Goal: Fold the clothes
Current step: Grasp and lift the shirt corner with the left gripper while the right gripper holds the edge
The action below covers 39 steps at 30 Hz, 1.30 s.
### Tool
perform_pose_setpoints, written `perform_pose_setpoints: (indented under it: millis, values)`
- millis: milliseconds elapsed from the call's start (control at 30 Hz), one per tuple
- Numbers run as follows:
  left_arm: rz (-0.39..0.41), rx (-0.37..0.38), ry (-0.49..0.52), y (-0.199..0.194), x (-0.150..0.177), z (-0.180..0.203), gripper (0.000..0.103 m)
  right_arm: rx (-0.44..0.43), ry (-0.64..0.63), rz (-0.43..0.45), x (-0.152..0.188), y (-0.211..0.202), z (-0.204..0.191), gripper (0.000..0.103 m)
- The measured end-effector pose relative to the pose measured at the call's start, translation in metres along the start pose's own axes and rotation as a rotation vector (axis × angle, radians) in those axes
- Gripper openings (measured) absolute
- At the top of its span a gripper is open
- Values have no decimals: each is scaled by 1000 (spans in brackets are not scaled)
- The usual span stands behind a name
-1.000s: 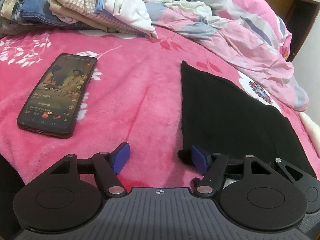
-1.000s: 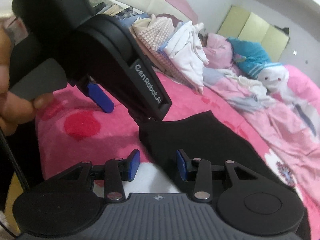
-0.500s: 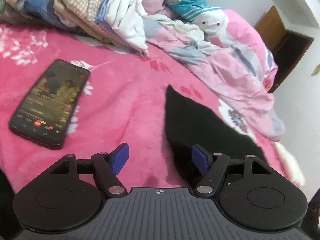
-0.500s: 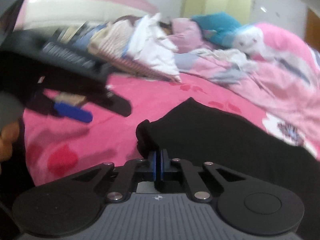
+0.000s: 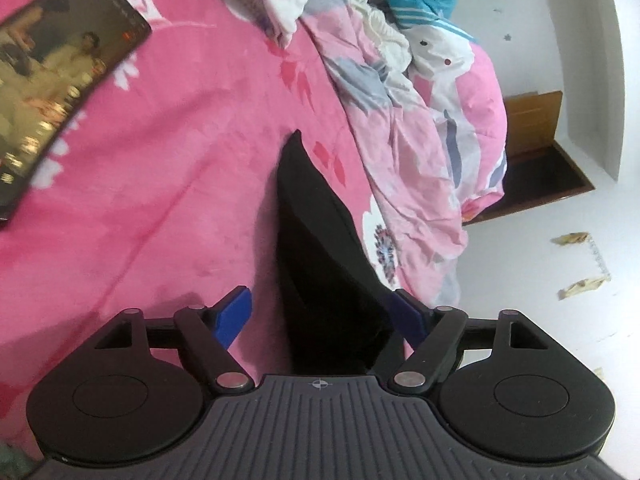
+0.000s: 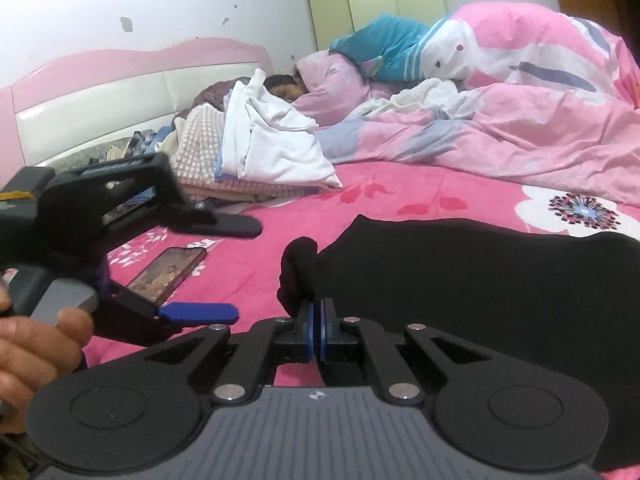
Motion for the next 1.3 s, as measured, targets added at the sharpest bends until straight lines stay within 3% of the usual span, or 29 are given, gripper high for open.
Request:
perform_pose_setpoints:
  millis: [167,433,633,733,800,933,1100,1200,1300]
  values:
    - [-52,8,-39,22,-5,1,82,-11,-1,-1,0,1,-1,2]
    - [-136,-49,-51,69,-25,-3,82,-28,-41,12,-3,-1,-9,2]
    - [-153,-83,-9,96,-43,7,80,-51,-28,15,-2,-3,-11,2]
    - [-146,-104,27,110,-53,13,74,-61,-13,19,-2,-4,-8,2]
    - [-146,-127,50,119,-58,15,62,-61,-13,24,-3,-5,-6,2]
    - [-144,-162,94,134,-62,18,49,-60,-6,30,-4,-6,-1,2]
    - [-119,-206,150,142,-62,18,19,-52,9,31,-2,-5,6,2]
    - [-102,-229,177,144,-61,19,10,-38,25,30,-1,-5,14,2]
    - [-88,-239,211,144,-58,26,8,-14,36,31,-1,-7,22,2]
Point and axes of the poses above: each gripper's, at about its wrist camera, not at the fingertips, and y roughly the way its jaws point, z to its right, x to its underside, the point moved 7 cm from there along y, roughly the way its jaws point, and after that the axes turned 13 degrees about -y, right-handed, at the moved point
